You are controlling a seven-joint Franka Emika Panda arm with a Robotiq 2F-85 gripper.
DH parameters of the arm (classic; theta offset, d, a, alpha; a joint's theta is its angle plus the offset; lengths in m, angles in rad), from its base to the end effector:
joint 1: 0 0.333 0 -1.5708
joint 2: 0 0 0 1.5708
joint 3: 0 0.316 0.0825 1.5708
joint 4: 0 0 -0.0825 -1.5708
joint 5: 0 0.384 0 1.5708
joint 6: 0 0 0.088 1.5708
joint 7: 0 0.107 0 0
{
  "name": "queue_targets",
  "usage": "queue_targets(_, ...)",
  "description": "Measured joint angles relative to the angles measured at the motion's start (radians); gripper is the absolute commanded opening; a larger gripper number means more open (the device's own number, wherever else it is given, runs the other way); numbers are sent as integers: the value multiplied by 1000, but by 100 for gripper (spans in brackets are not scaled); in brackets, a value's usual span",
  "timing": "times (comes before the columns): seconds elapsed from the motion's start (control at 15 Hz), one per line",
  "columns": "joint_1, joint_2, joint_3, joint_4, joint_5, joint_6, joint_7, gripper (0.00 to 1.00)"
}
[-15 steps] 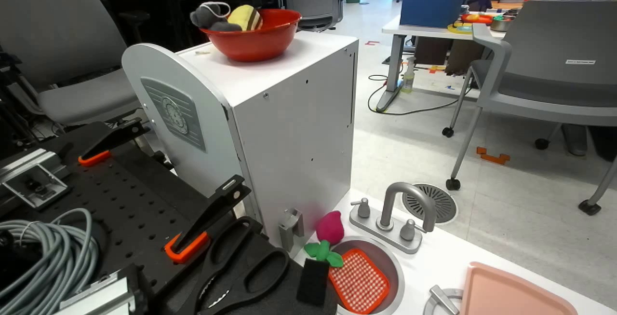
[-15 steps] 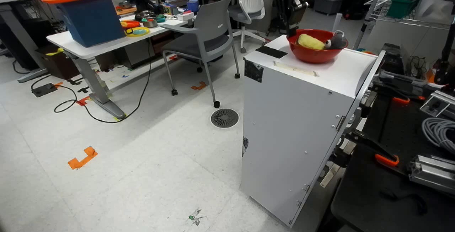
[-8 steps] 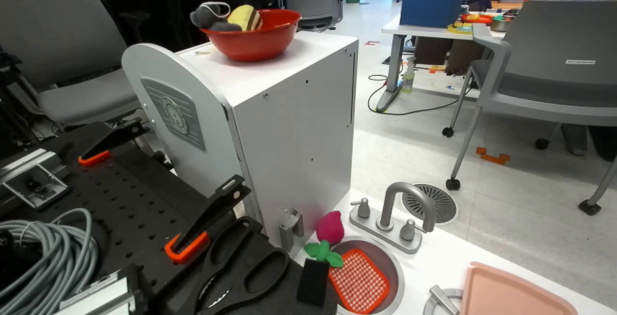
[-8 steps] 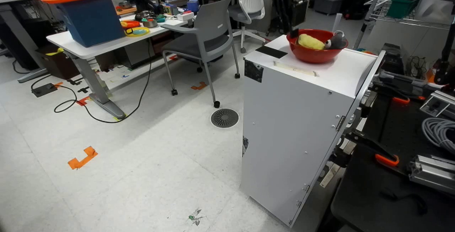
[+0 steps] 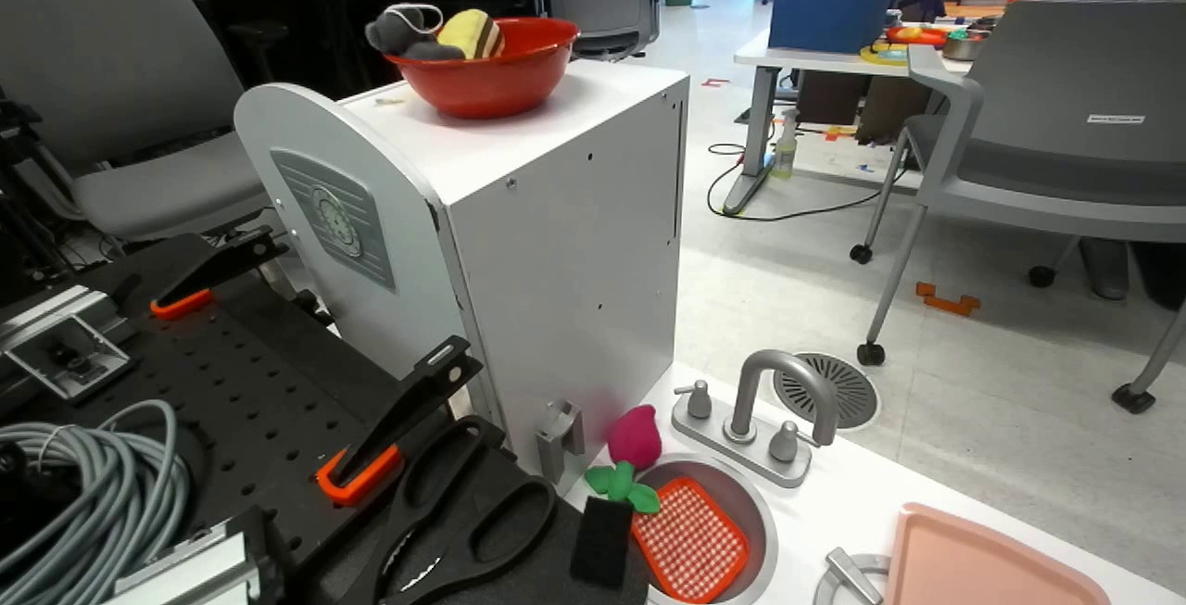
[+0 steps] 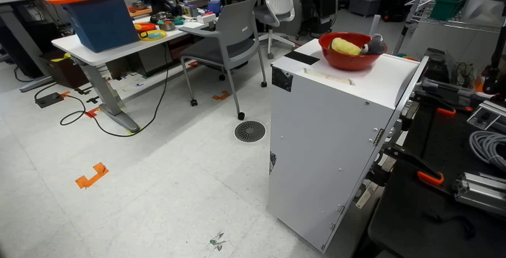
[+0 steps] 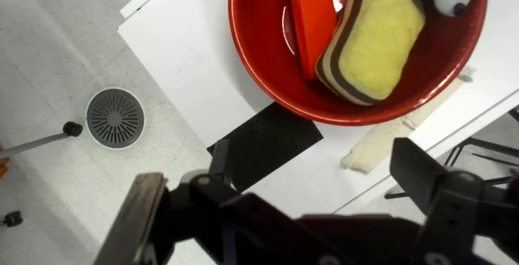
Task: Put the bear plush toy on the fridge
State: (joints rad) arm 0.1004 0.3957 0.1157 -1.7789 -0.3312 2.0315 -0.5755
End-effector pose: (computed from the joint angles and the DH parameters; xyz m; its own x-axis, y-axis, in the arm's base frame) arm 0.6246 0.1127 0.3274 0.5704 0.7819 -0.2517 0.8193 -0.5636 0.1058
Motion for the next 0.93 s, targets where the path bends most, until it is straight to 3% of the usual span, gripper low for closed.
queue_targets(0.6, -10, -103, 1, -46, 227, 6, 270, 100)
queue_targets(0.93, -4, -162, 1, -111, 245, 0, 430, 100)
